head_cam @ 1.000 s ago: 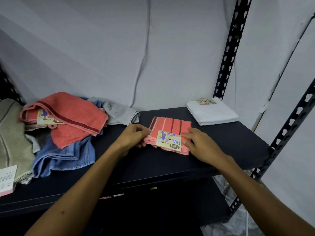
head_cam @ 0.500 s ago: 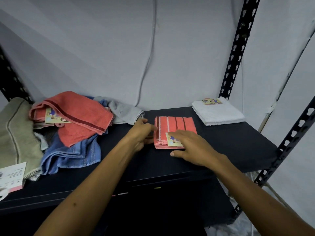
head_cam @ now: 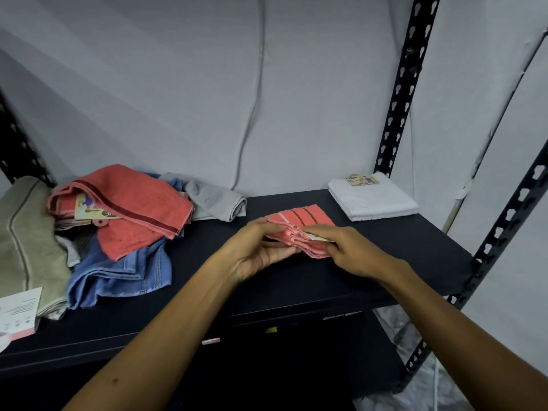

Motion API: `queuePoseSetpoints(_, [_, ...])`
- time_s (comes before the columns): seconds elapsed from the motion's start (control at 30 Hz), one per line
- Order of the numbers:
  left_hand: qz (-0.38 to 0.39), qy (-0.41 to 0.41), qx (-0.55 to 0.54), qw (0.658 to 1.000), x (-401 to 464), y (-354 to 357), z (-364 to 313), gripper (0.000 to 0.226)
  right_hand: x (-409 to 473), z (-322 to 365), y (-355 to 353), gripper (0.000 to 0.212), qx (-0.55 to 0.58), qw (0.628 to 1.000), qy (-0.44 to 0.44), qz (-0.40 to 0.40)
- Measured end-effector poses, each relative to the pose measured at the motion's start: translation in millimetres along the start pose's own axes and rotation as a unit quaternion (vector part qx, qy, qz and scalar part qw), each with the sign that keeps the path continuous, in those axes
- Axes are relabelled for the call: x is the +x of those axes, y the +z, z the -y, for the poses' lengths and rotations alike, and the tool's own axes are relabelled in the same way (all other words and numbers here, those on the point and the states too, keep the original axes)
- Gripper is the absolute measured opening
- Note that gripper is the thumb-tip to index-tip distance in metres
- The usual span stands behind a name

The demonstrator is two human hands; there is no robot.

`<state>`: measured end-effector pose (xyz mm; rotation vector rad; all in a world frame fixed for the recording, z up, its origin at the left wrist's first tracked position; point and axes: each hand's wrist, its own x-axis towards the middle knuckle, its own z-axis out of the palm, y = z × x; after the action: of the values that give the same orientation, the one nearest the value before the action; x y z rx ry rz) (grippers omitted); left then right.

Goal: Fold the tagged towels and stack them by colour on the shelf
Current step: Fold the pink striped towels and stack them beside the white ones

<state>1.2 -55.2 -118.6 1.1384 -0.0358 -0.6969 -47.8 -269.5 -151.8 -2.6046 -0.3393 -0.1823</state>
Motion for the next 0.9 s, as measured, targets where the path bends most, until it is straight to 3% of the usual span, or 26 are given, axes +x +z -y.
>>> queuePoseSetpoints(0.07, [0.016, -0.018, 0.032, 0.999, -7, -5, 5, 0.016, 2, -8, -2, 0.076, -0.128, 0.992, 0.022, 0.002])
queuePoseSetpoints(0.13, [-0.028, 0.022, 0.142, 0.989, -6, -16, 9, 0.027, -1, -6, -5, 0.079, -0.225, 0.967, 0.115, 0.037])
queuePoseSetpoints(0.2, [-0.096, 0.107, 0.280, 0.949, 0, -32, 10, 0.029, -5, 1, -12, 0.083, -0.242, 0.950, 0.180, 0.086])
queuePoseSetpoints(0.27, [-0.164, 0.190, 0.410, 0.877, 10, -45, 8, 0.026, -8, 11, -18, 0.082, -0.245, 0.945, 0.198, 0.085])
queuePoseSetpoints(0.37, [-0.180, 0.267, 0.552, 0.769, 24, -55, 4, 0.028, -11, 27, -12, 0.058, -0.194, 0.971, 0.130, -0.058])
queuePoseSetpoints(0.43, [-0.146, 0.300, 0.591, 0.734, 34, -56, 0, 0.043, -12, 42, 2, 0.035, -0.119, 0.979, 0.062, -0.152])
queuePoseSetpoints(0.53, [-0.089, 0.329, 0.605, 0.720, 49, -52, -5, 0.058, -9, 52, 26, 0.046, -0.129, 0.985, 0.048, -0.104])
queuePoseSetpoints(0.6, [-0.071, 0.328, 0.606, 0.721, 57, -51, -6, 0.051, -6, 48, 35, 0.050, -0.167, 0.982, 0.052, -0.075])
queuePoseSetpoints(0.77, [-0.098, 0.356, 0.566, 0.737, 61, -56, -5, 0.019, -6, 39, 25, 0.020, -0.156, 0.977, 0.033, -0.139])
queuePoseSetpoints(0.9, [-0.087, 0.392, 0.535, 0.743, 55, -57, 0, 0.012, -6, 30, 12, 0.016, -0.150, 0.972, 0.019, -0.181])
